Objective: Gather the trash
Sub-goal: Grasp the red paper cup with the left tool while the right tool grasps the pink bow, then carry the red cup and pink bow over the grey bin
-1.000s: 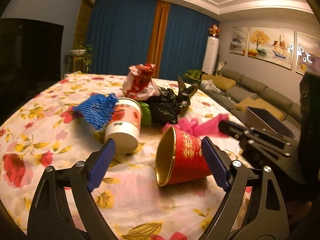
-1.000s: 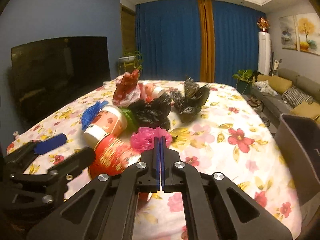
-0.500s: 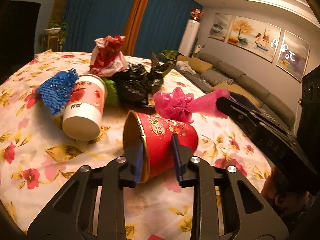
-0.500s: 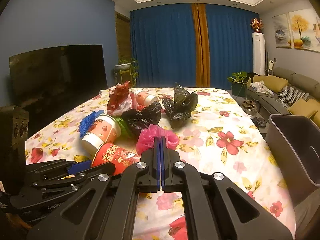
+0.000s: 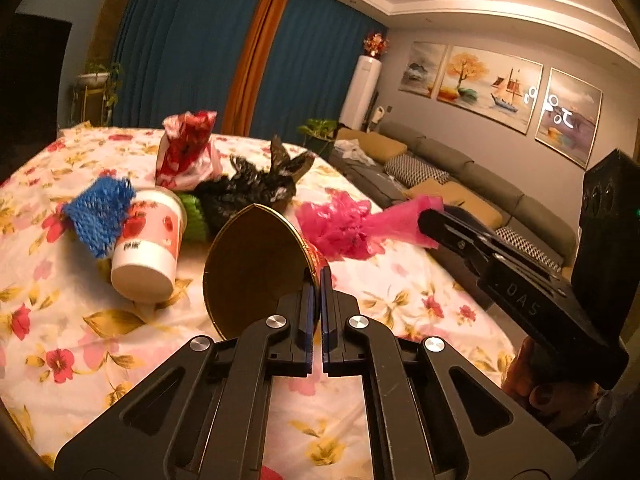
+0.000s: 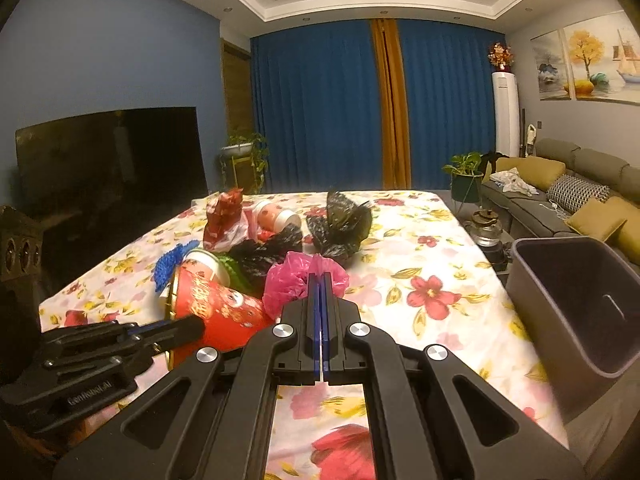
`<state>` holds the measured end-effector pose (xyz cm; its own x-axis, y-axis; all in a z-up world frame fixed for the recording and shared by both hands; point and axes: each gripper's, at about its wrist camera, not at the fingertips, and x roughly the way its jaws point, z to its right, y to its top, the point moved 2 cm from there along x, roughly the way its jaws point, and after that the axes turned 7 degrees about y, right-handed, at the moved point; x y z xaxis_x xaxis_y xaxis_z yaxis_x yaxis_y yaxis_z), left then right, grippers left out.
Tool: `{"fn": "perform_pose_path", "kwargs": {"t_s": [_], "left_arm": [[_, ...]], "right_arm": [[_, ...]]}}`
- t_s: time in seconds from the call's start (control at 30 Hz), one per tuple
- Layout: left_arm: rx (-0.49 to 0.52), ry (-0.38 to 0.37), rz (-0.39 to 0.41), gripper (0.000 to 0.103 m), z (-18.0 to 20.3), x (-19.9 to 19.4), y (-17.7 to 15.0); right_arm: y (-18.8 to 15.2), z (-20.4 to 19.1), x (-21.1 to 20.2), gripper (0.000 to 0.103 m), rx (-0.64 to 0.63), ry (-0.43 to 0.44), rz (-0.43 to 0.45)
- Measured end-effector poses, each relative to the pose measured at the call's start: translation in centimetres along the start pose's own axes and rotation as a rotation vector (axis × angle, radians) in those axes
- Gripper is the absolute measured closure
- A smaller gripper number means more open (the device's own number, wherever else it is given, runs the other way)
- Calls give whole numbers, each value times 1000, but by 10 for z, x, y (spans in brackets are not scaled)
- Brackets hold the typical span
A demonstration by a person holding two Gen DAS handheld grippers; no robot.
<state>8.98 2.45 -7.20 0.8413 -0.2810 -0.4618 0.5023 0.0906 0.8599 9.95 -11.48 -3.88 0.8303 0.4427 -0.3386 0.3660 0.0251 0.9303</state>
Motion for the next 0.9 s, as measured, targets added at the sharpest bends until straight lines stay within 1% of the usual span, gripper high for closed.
{"fn": "perform_pose_path", "kwargs": {"t_s": [0.17,0.37,0.5,0.7,0.77,0.9], "left_arm": [[26,16,33,101,17,-4,12],[64,-2,49,101,50,2,27],[99,-41,65,101,78,8,37],[174,-129,87,101,137,25,52],[204,-160,100,101,162,33,56],[225,-209,105,101,196,49,60]], "right_arm": [[9,15,-21,102,-2,-43,45],[21,42,-49,102,-2,-121,104],[28,68,-72,102,3,-192,147],[33,110,-103,102,32,-312,200],[34,125,-112,102,44,-351,214],[33,155,-128,102,65,-426,235]]}}
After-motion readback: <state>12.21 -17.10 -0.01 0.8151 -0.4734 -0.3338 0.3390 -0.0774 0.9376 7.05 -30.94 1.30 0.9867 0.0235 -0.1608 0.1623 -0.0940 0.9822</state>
